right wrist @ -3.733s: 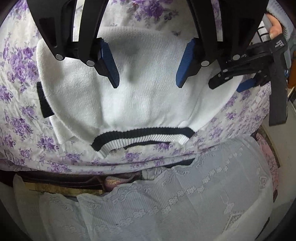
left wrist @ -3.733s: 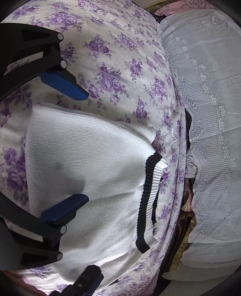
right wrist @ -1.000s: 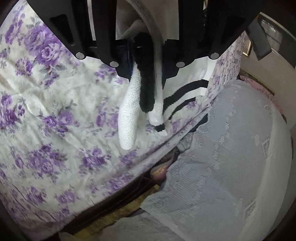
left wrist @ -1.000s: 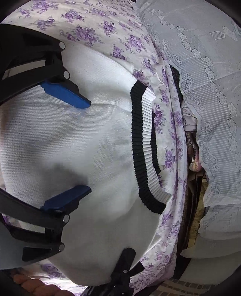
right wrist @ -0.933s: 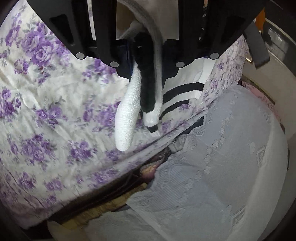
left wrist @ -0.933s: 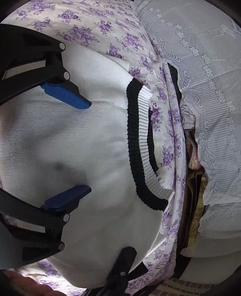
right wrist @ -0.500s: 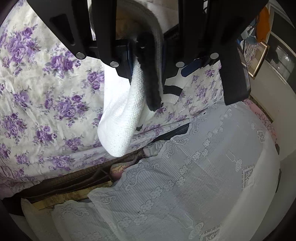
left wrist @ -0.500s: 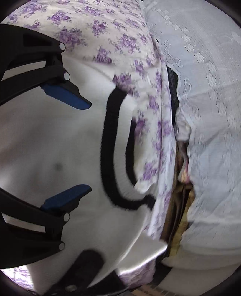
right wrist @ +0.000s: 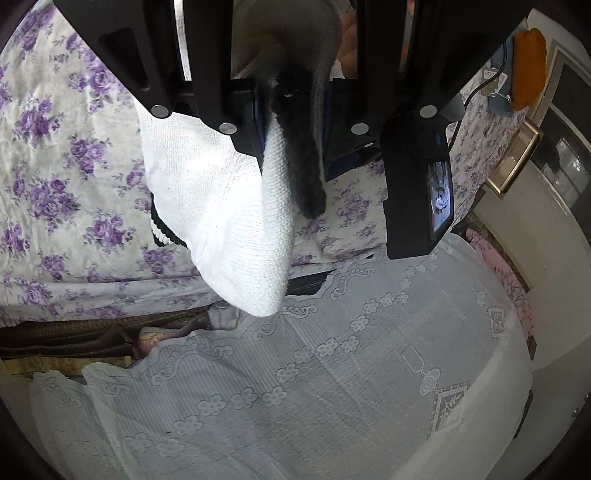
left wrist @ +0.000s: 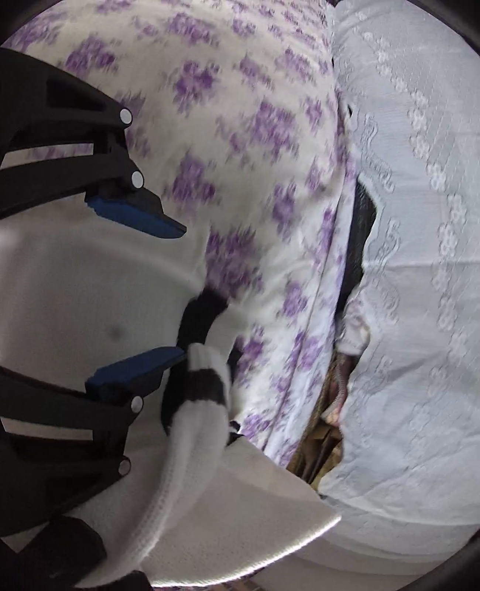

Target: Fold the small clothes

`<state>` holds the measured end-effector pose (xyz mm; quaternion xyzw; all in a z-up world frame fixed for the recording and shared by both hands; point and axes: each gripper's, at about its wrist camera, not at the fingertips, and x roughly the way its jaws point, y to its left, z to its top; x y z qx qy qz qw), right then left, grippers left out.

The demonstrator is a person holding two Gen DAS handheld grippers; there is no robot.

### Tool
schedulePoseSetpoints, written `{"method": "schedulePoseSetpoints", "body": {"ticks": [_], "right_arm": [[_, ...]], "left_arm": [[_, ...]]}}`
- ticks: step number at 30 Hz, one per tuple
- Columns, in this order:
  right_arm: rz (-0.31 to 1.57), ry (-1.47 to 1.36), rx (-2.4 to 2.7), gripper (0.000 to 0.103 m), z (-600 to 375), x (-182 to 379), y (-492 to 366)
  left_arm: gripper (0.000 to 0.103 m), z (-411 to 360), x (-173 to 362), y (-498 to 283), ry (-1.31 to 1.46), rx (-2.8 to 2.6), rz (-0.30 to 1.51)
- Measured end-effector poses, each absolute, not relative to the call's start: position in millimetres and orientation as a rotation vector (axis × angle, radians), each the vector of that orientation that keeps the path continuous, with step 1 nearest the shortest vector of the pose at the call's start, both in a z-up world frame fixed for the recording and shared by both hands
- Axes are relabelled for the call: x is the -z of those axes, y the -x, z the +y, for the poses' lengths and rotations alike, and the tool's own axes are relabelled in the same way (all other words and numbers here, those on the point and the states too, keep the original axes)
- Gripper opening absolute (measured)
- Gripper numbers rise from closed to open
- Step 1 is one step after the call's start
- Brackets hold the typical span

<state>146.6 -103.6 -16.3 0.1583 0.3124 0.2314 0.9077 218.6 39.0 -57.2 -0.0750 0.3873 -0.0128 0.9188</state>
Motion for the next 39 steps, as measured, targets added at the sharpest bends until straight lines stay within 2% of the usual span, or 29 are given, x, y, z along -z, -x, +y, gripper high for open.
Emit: {"method": "schedulePoseSetpoints", "body": {"ticks": [5,11,14,15,16,18,24,25,27,29,30,32,34,37,39], "right_arm": [[0.698,-0.35,-0.513,0.025,-66,28,-160],[0.79,-0.311,-0.526,0.027,-33,66,-166],[0.801,-0.322,-0.573,0.034,-33,77,-160],[0.802,-0.317,-0.577,0.038,-36,75,-157],[0.82,-0.327,-0.587,0.046,-40,74,-155],[0.849,-0.382,-0.657,0.051,-50,70,-150],[0.727,-0.275,-0.661,0.05,-88,49,-109],[0.718,-0.247,-0.634,0.047,-92,52,-107],[0.707,-0.196,-0.576,0.033,-96,59,-106],[0.738,-0.182,-0.564,0.026,-95,71,-108],[0.762,-0.188,-0.581,0.026,-91,78,-109],[0.817,-0.12,-0.601,0.026,-66,94,-111],[0.786,-0.033,-0.592,0.027,-44,99,-106],[0.795,-0.058,-0.602,0.028,-47,98,-109],[0.817,-0.063,-0.638,0.028,-57,96,-111]], "left_arm": [[0.059,74,58,-215,0.095,-0.077,0.78],[0.06,114,106,-217,0.15,-0.104,0.856],[0.06,124,119,-215,0.178,-0.085,0.871],[0.063,123,116,-213,0.164,-0.08,0.864],[0.067,121,114,-211,0.152,-0.071,0.858],[0.072,126,115,-209,0.183,-0.059,0.86],[0.072,153,108,-205,0.362,-0.048,0.862],[0.072,153,103,-203,0.364,-0.049,0.845],[0.072,151,91,-199,0.346,-0.069,0.797],[0.072,152,71,-191,0.334,-0.096,0.72],[0.073,153,63,-189,0.339,-0.091,0.696],[0.077,149,51,-187,0.339,-0.07,0.682],[0.088,126,53,-198,0.237,-0.063,0.75],[0.094,86,89,-215,-0.046,-0.137,0.881],[0.099,82,101,-213,-0.068,-0.189,0.841]]}}
